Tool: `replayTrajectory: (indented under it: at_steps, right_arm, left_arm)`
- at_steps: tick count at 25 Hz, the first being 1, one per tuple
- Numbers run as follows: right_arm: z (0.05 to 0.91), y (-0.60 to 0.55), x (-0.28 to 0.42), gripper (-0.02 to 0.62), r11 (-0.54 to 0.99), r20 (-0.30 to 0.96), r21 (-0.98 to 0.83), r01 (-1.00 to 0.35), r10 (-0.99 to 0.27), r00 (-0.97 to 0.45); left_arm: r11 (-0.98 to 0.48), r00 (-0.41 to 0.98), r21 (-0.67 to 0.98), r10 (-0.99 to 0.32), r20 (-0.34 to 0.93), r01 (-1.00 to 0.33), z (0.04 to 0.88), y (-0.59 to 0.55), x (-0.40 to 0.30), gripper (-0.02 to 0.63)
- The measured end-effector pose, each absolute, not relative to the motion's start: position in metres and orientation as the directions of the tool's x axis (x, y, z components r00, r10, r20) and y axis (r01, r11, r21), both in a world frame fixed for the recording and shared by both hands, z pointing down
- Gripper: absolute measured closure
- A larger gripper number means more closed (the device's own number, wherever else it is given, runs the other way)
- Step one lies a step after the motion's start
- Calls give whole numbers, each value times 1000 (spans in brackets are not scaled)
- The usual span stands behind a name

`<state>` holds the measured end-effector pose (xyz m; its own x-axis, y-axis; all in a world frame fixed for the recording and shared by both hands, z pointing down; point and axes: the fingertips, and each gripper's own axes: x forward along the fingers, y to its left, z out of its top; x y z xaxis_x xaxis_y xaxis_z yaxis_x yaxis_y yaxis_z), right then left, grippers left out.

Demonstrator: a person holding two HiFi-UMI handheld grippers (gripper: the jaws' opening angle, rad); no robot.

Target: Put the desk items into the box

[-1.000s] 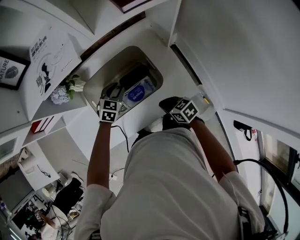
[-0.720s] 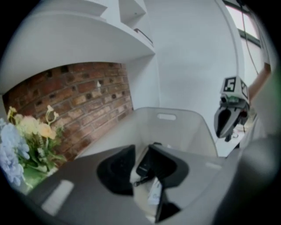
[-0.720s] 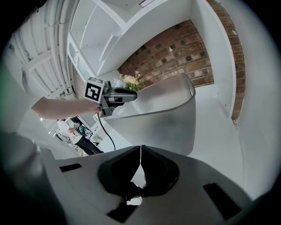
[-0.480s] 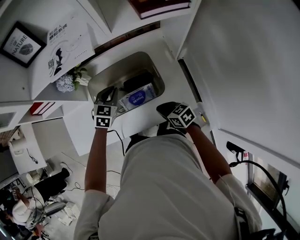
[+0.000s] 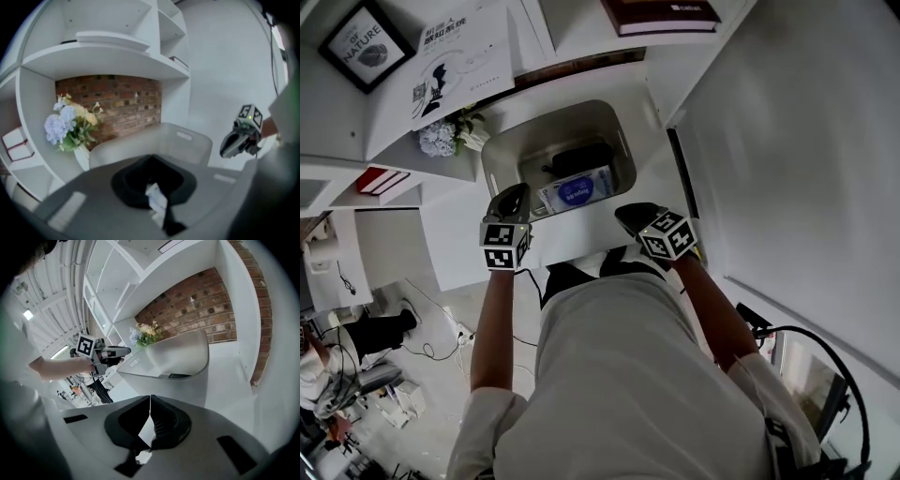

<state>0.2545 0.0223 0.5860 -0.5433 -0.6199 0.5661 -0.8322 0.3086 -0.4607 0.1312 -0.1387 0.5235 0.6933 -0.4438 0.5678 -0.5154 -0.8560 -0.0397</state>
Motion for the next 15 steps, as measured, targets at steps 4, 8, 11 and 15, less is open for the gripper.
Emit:
replayTrajectory:
  at_steps: [4,8,11,15]
  right_arm:
    - [568,18,254,592,325,532,-457,-828,-646,-547]
    - [546,10,253,592,309,498,-434,-846,-701,-511]
    - [531,6,253,592,273,473,-409,-871,-753,-458]
    - [519,9,249,592,201,459,-399,-895,-801,-384]
  left_arm:
    - [-825,692,-3,-476,543,-565,519,-128,115,603]
    - [-804,696,38,-488,527,-593,513,-115,90,603]
    - [-800,708,64,-487,512,-596,507,-109,74,603]
    - [-790,720,114,-476,504,-602,502,-100,51,603]
